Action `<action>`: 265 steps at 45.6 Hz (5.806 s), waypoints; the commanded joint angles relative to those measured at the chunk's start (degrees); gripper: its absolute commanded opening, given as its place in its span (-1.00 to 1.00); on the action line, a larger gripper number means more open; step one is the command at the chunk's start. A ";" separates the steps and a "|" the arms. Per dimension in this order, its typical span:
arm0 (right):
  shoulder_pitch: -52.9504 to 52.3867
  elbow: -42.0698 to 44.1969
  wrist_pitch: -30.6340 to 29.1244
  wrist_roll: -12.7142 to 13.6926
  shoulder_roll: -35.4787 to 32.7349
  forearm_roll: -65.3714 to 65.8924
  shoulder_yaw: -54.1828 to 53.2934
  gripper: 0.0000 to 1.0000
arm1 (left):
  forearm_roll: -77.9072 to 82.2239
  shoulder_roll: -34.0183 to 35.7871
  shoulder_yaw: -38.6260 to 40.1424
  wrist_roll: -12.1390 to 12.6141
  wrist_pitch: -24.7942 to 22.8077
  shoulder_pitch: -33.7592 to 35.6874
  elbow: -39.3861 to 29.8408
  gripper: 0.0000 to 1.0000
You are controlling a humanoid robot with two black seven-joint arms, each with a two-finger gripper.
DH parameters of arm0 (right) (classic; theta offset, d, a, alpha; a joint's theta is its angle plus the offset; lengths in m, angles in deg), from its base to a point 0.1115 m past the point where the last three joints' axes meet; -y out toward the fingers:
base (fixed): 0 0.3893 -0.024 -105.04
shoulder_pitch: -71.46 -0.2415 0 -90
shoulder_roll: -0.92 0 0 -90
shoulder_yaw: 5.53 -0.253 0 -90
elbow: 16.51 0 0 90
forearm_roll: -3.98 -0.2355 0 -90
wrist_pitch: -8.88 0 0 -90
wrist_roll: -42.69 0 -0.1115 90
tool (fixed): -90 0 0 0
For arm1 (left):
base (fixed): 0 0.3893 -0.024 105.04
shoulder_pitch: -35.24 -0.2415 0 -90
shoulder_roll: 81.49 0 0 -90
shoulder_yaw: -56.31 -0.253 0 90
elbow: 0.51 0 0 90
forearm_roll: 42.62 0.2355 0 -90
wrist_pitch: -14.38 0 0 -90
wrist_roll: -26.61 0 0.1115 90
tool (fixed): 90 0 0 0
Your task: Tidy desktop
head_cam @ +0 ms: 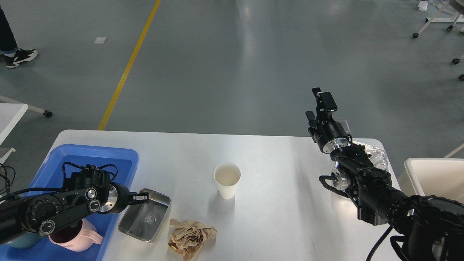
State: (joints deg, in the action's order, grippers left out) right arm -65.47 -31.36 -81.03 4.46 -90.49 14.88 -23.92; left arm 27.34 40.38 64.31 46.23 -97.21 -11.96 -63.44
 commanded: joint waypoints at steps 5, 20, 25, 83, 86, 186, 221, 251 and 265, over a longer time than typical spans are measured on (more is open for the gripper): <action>0.26 0.00 0.00 -0.09 -0.53 0.01 -0.07 1.00 | 0.09 -0.85 -0.01 0.25 -0.03 -0.09 0.35 -0.85; 0.44 0.00 0.00 -0.09 -0.53 0.01 -0.07 1.00 | 0.26 -0.50 -0.09 -0.37 -1.88 0.17 0.09 -1.00; 0.53 0.00 0.00 -0.09 -0.53 0.01 -0.07 1.00 | 0.17 -0.23 -0.09 -0.46 -1.96 0.52 0.00 -1.00; -0.35 -0.52 0.00 0.00 -1.14 0.01 -0.07 1.00 | -12.22 59.18 14.23 -6.87 -22.88 11.16 -27.07 -1.00; -0.35 -0.52 0.00 0.00 -1.14 0.01 0.02 1.00 | -12.22 59.09 14.32 -6.87 -22.18 11.16 -26.37 -1.00; 0.26 -0.26 0.08 0.00 1.32 0.18 0.28 1.00 | -15.38 3.64 12.21 -19.97 7.61 -6.07 35.68 -0.96; 0.09 -0.35 0.35 0.00 1.32 0.18 0.28 1.00 | -20.92 6.09 13.18 -19.35 2.27 1.57 35.07 0.94; -0.53 -0.52 1.40 0.18 1.58 0.36 0.37 1.00 | -39.46 10.05 34.71 -34.54 -27.79 11.95 18.19 0.94; -0.61 -0.52 1.40 0.26 1.84 0.36 0.37 1.00 | -56.06 1.45 40.60 -41.42 -16.84 11.34 19.25 0.95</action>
State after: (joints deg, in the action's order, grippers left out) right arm -66.08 -31.89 -79.63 4.81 -88.76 15.23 -23.54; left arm -20.35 46.87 103.29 3.76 -122.97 0.36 -44.65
